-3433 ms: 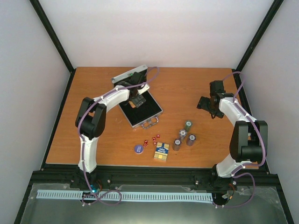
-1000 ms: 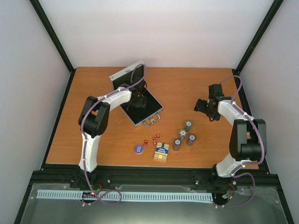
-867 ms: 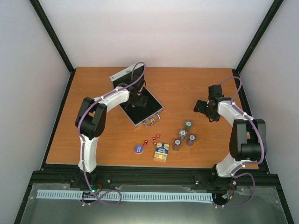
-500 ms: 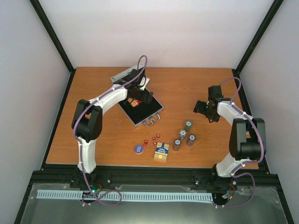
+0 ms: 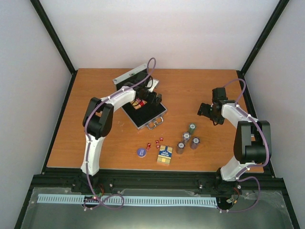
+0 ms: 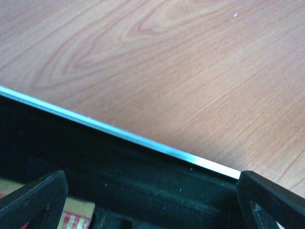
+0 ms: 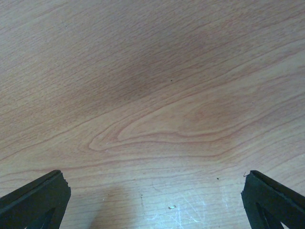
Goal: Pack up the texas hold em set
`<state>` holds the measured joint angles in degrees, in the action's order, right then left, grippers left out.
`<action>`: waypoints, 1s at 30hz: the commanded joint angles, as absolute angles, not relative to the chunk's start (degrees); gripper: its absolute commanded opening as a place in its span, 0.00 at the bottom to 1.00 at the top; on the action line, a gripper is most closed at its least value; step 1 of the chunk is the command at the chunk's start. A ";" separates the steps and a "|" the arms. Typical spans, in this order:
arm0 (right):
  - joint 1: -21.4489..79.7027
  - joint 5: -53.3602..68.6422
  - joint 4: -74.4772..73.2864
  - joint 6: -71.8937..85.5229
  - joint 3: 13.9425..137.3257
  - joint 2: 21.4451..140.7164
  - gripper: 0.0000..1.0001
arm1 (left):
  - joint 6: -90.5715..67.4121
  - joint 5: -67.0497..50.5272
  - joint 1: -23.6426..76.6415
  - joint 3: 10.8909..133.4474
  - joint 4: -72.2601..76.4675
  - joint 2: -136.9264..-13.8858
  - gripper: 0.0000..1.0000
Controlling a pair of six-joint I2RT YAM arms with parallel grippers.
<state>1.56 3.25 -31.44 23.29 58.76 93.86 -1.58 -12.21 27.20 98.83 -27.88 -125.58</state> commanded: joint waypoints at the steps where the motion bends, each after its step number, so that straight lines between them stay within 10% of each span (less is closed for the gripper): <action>1: 1.15 2.04 -30.95 22.36 58.41 93.82 1.00 | -0.74 -12.28 27.07 102.42 -24.72 -127.24 1.00; 30: 1.19 3.73 -29.76 22.75 56.47 92.17 1.00 | 1.69 -6.72 26.28 102.24 -34.93 -126.84 1.00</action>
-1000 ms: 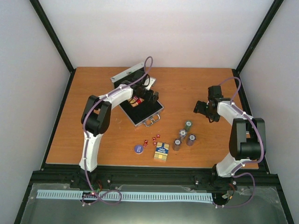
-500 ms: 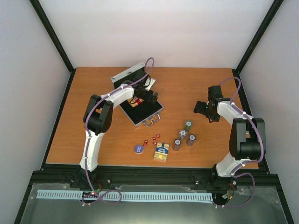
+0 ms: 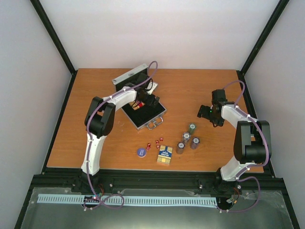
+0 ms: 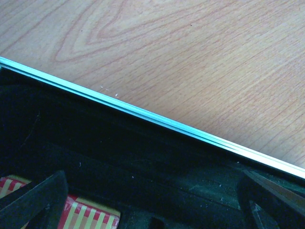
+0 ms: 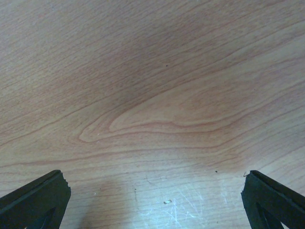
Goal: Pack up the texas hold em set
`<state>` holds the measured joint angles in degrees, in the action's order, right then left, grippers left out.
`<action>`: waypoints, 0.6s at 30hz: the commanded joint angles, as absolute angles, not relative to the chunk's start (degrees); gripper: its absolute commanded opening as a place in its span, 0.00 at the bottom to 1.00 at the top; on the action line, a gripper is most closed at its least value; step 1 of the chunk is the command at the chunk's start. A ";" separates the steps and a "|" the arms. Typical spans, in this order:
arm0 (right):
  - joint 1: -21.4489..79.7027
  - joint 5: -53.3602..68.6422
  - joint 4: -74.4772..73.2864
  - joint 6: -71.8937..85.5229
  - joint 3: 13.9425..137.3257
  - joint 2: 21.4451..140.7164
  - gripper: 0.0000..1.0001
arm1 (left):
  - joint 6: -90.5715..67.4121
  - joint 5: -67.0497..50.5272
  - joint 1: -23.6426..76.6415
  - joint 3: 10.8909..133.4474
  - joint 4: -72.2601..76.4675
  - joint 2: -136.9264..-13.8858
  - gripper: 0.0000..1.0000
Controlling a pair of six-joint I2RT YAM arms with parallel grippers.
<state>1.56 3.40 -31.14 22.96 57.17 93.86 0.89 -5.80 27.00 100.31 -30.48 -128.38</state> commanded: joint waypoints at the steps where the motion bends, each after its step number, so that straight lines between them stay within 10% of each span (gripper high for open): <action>1: 1.15 3.89 -29.64 22.74 56.44 91.97 1.00 | 1.72 -7.36 26.28 102.97 -35.23 -126.44 1.00; 18: 1.14 4.98 -28.86 22.87 55.15 90.05 1.00 | 5.99 -15.71 27.53 92.92 -38.34 -115.81 1.00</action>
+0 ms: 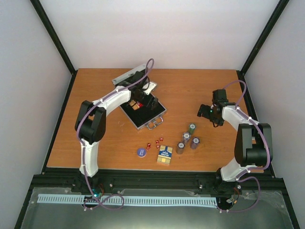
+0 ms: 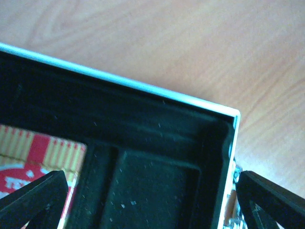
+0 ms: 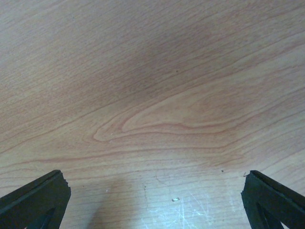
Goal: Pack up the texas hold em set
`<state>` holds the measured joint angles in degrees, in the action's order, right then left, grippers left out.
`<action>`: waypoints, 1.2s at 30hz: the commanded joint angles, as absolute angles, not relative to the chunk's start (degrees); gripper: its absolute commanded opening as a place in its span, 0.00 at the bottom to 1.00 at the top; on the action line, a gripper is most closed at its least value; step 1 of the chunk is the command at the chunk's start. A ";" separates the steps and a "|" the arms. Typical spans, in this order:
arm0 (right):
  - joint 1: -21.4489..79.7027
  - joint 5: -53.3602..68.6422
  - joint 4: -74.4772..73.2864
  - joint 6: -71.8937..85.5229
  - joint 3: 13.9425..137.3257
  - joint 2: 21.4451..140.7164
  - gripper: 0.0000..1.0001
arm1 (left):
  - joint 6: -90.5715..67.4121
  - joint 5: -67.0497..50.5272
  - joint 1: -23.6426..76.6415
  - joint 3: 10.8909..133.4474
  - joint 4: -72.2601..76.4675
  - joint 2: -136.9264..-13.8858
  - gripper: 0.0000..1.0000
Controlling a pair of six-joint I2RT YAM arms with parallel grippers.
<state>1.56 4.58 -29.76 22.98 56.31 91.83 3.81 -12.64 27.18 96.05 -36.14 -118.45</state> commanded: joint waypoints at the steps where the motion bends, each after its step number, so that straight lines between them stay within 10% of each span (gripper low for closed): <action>1: 1.19 5.03 -28.89 22.88 55.11 90.01 1.00 | 6.24 -16.60 27.66 91.91 -38.45 -115.12 1.00; 36: 1.23 2.31 -33.82 23.27 54.32 83.30 1.00 | -22.50 -5.18 44.75 81.20 -50.01 -98.33 1.00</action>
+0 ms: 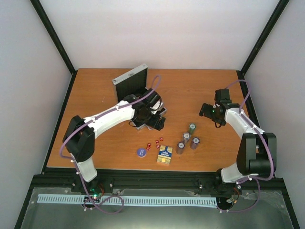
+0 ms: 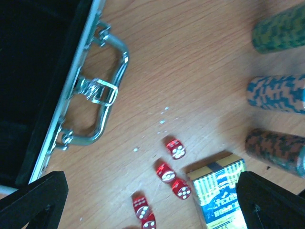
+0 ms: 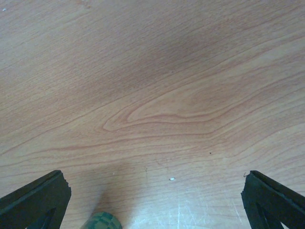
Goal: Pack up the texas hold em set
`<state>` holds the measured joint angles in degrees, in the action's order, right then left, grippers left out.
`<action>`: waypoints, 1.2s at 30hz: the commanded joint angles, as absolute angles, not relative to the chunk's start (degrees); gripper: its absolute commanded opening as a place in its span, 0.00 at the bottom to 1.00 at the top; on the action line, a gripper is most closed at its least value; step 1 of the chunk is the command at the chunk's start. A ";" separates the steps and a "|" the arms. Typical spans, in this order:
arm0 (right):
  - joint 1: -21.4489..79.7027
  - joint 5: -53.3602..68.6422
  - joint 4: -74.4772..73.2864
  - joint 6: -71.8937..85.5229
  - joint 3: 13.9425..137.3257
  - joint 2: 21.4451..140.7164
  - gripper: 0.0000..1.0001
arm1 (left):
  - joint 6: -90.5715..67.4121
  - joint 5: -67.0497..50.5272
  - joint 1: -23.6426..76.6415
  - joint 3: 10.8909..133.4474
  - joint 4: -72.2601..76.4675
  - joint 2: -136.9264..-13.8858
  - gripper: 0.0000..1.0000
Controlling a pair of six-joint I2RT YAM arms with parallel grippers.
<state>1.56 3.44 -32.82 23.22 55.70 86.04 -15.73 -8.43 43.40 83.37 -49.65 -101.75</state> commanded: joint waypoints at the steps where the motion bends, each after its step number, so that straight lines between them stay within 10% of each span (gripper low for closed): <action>1: 1.23 2.20 -33.96 23.09 54.05 82.83 0.99 | -23.03 -4.68 45.50 80.46 -50.34 -97.94 0.99; 36: 1.23 -0.34 -38.42 22.64 53.68 78.04 1.00 | -45.70 5.30 70.79 76.26 -43.07 -102.43 0.97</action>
